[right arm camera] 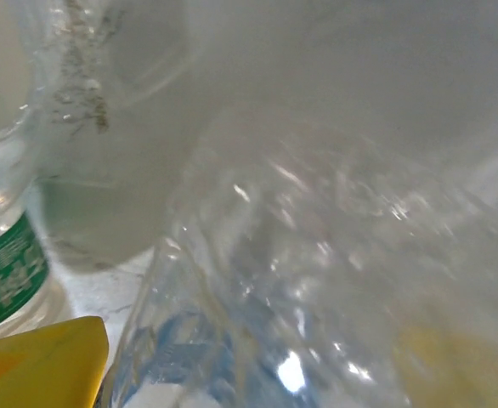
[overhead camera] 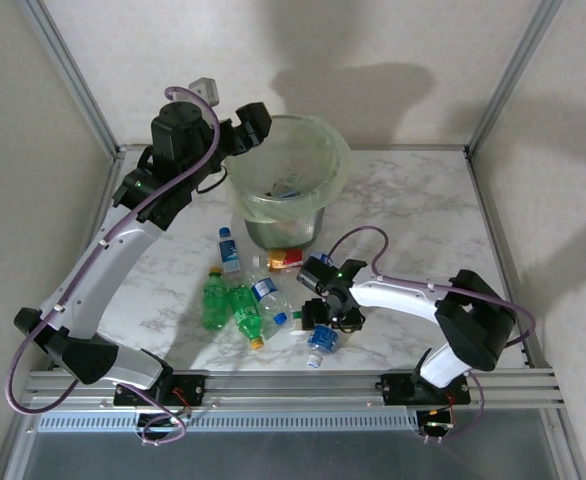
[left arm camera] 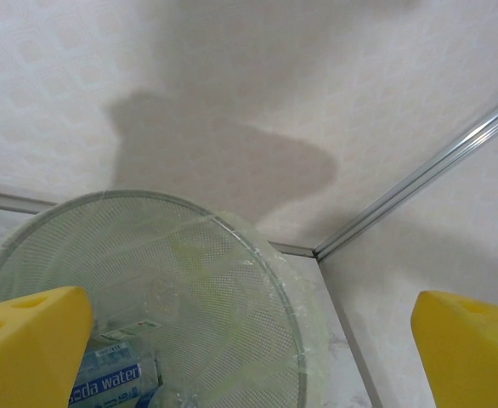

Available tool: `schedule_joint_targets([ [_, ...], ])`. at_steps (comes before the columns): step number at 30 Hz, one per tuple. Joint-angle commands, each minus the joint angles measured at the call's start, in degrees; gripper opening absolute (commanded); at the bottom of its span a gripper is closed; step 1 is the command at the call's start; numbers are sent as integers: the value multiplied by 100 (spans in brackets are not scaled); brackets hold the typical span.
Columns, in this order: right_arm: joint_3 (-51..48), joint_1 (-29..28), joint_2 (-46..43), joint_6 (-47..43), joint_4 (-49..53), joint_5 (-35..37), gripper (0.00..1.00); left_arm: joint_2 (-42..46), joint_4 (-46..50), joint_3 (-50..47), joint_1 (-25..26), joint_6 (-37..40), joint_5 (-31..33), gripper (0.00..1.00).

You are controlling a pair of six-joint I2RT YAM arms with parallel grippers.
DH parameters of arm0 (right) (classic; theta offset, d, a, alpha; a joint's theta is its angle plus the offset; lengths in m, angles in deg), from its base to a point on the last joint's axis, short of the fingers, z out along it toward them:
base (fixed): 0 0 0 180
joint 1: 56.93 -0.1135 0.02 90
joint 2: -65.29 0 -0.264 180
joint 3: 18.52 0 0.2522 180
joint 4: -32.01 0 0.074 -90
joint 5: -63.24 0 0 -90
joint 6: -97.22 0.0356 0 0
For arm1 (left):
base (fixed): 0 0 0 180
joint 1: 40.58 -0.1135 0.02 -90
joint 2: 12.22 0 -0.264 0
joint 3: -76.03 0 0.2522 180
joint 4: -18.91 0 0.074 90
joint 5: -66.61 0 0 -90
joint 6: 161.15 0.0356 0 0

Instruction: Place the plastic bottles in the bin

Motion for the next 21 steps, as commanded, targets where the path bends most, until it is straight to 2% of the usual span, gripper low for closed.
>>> schedule_joint_targets([
  [1,48,-58,177,90,38,233,85,190,-144,-68,-82,-59,-116,96],
  [13,-196,194,-114,354,85,675,64,237,-166,-129,-162,-72,-147,96],
  [21,156,474,-1182,392,544,1342,60,189,-223,-99,-164,-139,-221,96],
])
